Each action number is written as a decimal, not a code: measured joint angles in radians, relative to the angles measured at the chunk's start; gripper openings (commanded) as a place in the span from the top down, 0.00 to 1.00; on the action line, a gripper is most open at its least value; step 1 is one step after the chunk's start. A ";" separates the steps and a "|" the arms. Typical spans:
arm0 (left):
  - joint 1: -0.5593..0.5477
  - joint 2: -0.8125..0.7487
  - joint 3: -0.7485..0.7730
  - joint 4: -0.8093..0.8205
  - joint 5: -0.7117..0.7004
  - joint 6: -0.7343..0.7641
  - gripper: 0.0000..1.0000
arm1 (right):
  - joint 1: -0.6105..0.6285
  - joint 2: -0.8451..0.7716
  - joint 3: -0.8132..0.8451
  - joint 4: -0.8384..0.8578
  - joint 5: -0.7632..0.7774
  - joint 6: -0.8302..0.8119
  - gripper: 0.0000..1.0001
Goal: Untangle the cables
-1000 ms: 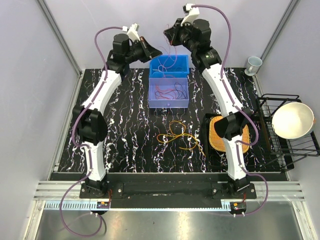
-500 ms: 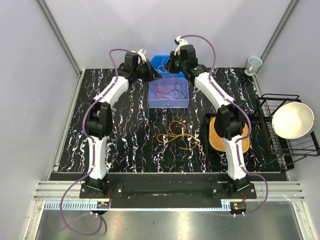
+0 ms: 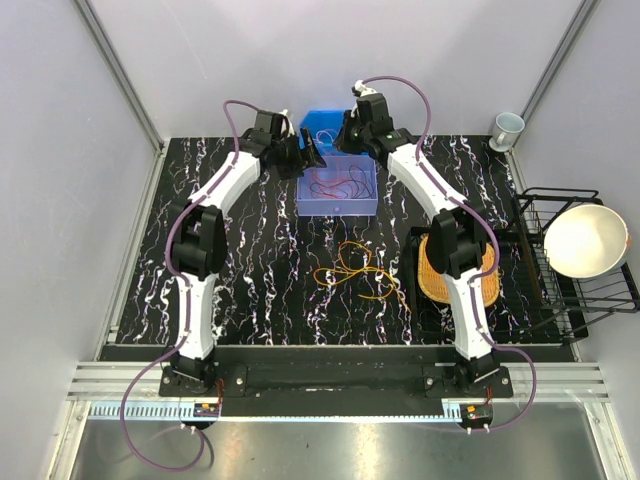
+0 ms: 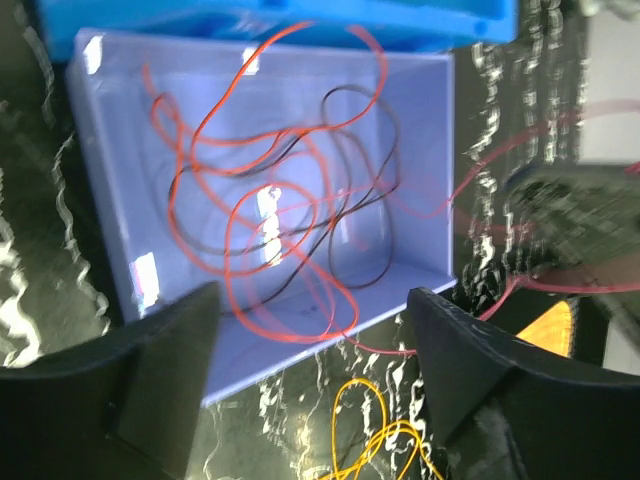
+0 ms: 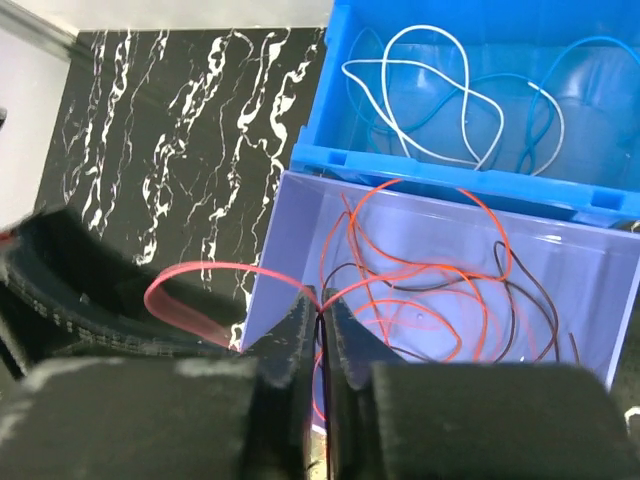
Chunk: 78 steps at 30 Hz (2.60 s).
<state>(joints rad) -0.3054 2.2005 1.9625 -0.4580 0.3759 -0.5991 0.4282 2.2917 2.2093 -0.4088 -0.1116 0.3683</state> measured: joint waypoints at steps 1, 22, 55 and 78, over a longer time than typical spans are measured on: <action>-0.002 -0.005 0.000 -0.016 -0.010 0.006 0.18 | 0.000 0.006 0.015 -0.012 0.006 0.002 0.66; -0.032 -0.336 -0.219 -0.146 -0.216 0.080 0.20 | 0.000 -0.014 -0.015 -0.261 0.068 0.061 0.41; -0.414 -0.367 -0.729 0.082 -0.243 -0.056 0.39 | 0.002 -0.975 -1.262 0.131 0.118 0.367 0.40; -0.432 -0.405 -0.559 -0.012 -0.285 -0.036 1.00 | 0.002 -1.167 -1.408 0.159 0.139 0.367 0.40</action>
<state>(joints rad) -0.7376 1.7958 1.4033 -0.4702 0.0910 -0.6353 0.4301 1.1248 0.8013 -0.2493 0.0273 0.7349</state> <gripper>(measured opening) 0.009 0.597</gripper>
